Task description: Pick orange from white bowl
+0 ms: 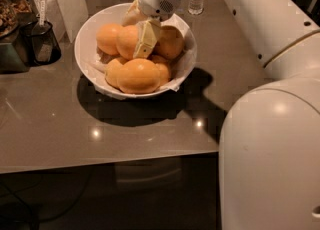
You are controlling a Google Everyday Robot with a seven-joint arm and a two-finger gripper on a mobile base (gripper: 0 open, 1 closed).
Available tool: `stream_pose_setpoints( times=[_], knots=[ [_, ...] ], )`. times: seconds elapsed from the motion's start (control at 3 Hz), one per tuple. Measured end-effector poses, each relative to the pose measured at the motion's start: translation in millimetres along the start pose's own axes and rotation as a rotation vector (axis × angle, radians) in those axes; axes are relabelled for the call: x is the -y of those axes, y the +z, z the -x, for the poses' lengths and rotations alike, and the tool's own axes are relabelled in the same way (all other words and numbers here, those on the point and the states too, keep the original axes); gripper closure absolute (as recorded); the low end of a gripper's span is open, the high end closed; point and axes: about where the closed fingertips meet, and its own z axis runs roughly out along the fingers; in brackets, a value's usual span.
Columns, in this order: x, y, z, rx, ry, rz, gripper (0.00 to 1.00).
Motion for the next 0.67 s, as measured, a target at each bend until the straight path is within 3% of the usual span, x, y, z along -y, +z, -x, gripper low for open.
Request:
stream_pose_setpoints(
  times=[0.33, 0.67],
  knots=[
    [-0.9, -0.5, -0.1, 0.0, 0.0, 0.0, 0.42],
    [-1.9, 2.5, -4.0, 0.005, 0.022, 0.011, 0.69]
  ],
)
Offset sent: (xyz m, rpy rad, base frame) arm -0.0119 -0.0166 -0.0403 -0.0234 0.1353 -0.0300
